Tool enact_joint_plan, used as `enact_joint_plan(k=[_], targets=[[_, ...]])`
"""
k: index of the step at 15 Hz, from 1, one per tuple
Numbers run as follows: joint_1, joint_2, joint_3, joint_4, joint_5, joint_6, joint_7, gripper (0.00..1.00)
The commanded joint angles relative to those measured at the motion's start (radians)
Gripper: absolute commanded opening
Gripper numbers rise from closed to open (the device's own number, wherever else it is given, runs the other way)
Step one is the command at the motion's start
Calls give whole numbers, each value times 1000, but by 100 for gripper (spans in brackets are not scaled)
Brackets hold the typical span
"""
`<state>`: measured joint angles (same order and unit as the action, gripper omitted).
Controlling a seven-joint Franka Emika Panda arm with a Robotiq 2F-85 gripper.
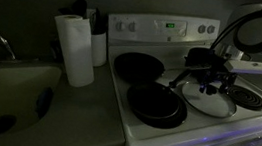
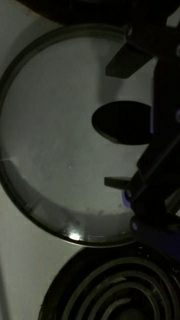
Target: Put the glass lid on top of the black pot on the upper right plate
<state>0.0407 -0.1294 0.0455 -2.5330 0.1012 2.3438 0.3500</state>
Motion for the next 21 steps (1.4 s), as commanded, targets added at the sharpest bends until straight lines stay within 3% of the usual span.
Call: enact_joint_plan(k=[1, 3, 6, 12, 13, 21], targets=[[-3, -8, 16, -12, -52, -19, -13, 100], [-6, -5, 17, -15, -80, -5, -13, 94], [-2, -14, 21, -21, -101, 1, -6, 59], [4, -28, 37, -19, -105, 5, 4, 17], [4, -31, 40, -19, -108, 3, 6, 14], [14, -82, 55, 15, -99, -82, 6, 14]])
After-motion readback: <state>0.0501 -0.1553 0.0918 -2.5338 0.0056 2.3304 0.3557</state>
